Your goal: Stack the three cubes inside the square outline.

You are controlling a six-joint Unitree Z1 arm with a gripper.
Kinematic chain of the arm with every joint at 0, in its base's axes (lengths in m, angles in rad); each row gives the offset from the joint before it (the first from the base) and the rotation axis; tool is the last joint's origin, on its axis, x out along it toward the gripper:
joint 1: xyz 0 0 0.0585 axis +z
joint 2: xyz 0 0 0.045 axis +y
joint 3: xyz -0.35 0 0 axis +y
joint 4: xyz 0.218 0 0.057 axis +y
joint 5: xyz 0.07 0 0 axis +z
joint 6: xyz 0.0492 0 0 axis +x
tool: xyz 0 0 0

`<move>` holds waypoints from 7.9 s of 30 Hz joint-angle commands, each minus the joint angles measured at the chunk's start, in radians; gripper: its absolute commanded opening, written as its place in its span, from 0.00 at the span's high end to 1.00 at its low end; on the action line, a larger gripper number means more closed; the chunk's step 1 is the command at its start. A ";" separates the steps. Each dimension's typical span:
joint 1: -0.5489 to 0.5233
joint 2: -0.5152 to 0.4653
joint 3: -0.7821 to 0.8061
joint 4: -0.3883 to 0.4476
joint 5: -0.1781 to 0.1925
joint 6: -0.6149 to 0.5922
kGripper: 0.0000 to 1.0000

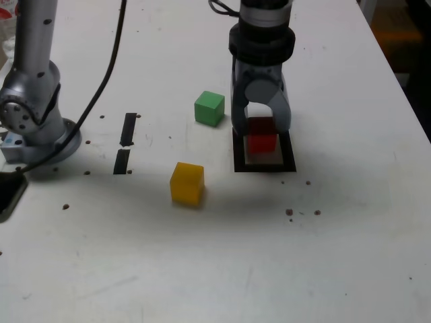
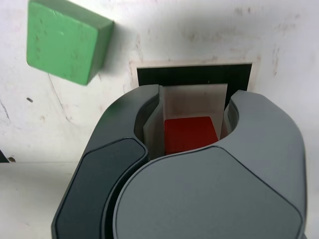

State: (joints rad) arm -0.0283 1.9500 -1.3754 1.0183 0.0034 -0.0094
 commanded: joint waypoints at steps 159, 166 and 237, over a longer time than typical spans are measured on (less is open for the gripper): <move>-0.435 -0.265 0.267 0.035 -0.055 -0.141 0.01; -0.435 -0.256 0.282 0.032 -0.070 -0.141 0.03; -0.435 -0.142 0.341 -0.111 -0.100 -0.114 0.80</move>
State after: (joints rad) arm -0.4610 1.8115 -1.0302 0.9038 -0.0984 -0.1244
